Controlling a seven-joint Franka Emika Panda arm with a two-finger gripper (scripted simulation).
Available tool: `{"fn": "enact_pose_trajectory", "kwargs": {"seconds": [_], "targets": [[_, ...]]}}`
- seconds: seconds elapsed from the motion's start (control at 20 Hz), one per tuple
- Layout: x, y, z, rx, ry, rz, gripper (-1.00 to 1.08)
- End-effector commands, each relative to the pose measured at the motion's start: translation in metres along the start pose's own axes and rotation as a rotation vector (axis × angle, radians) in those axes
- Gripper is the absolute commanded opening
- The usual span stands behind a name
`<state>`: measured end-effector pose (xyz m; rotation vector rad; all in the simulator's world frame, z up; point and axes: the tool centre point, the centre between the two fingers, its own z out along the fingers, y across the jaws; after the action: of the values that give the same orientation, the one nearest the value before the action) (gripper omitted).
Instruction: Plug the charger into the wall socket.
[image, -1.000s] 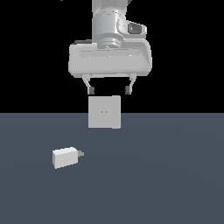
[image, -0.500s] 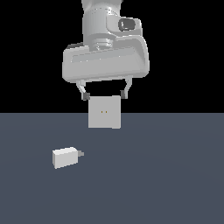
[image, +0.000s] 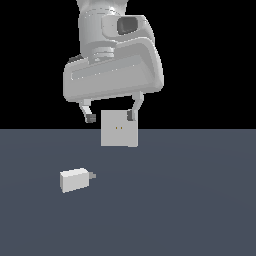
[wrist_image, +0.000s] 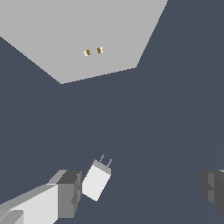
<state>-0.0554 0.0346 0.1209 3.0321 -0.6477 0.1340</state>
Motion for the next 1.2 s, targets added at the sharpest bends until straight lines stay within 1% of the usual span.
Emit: {"fn": "enact_pose_trajectory", "kwargs": {"seconds": [0.0, 1.15], "targets": [[-0.005, -0.002, 0.004, -0.004, 0.011, 0.042, 1.00], [-0.042, -0.031, 0.040, -0.047, 0.101, 0.395, 1.00]]}}
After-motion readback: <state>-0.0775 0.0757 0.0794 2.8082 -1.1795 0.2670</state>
